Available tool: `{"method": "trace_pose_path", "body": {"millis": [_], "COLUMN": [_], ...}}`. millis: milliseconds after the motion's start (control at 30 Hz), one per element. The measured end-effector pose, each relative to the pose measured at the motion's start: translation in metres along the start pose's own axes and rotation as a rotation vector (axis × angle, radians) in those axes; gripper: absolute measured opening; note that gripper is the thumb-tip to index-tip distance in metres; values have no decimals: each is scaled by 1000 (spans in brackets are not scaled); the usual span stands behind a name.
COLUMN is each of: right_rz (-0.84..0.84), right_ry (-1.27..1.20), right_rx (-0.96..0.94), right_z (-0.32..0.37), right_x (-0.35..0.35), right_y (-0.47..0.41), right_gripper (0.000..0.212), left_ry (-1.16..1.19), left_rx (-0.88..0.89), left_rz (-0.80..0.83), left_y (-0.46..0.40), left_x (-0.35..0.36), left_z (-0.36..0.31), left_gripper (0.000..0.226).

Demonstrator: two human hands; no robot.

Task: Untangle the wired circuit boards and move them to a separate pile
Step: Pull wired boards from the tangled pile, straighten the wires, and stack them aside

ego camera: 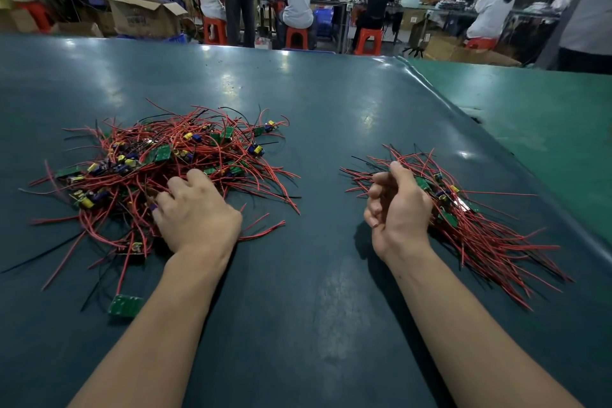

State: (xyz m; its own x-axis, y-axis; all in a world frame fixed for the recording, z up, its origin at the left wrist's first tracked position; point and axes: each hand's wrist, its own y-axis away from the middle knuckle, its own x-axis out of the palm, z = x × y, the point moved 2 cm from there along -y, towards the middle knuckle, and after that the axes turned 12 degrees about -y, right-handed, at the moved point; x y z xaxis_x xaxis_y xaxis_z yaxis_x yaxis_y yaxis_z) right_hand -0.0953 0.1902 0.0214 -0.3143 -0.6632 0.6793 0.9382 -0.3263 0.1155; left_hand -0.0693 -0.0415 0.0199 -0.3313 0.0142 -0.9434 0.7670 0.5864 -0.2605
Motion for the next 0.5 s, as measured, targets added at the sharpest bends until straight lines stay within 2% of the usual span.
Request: {"method": "trace_pose_path", "body": {"millis": [67, 200, 267, 300, 400, 500], "right_rz": [12, 16, 10, 12, 29, 46], "right_ry": [4, 11, 2, 1, 0, 3], "right_rx": [4, 3, 7, 8, 12, 13], "right_z": [-1, 0, 1, 1, 1, 1], "right_x": [1, 1, 0, 0, 0, 0], "right_y": [0, 1, 1, 1, 2, 2], "right_gripper": [34, 34, 35, 34, 33, 31], "left_ry": [93, 326, 240, 137, -98, -144], "left_rx": [48, 87, 67, 26, -37, 51], "left_rz": [-35, -259, -302, -265, -21, 17], "left_y": [-1, 1, 2, 0, -5, -4], "left_x": [-1, -13, -15, -13, -9, -6], "left_z": [1, 2, 3, 6, 15, 12], "left_gripper": [40, 40, 30, 30, 43, 37]}}
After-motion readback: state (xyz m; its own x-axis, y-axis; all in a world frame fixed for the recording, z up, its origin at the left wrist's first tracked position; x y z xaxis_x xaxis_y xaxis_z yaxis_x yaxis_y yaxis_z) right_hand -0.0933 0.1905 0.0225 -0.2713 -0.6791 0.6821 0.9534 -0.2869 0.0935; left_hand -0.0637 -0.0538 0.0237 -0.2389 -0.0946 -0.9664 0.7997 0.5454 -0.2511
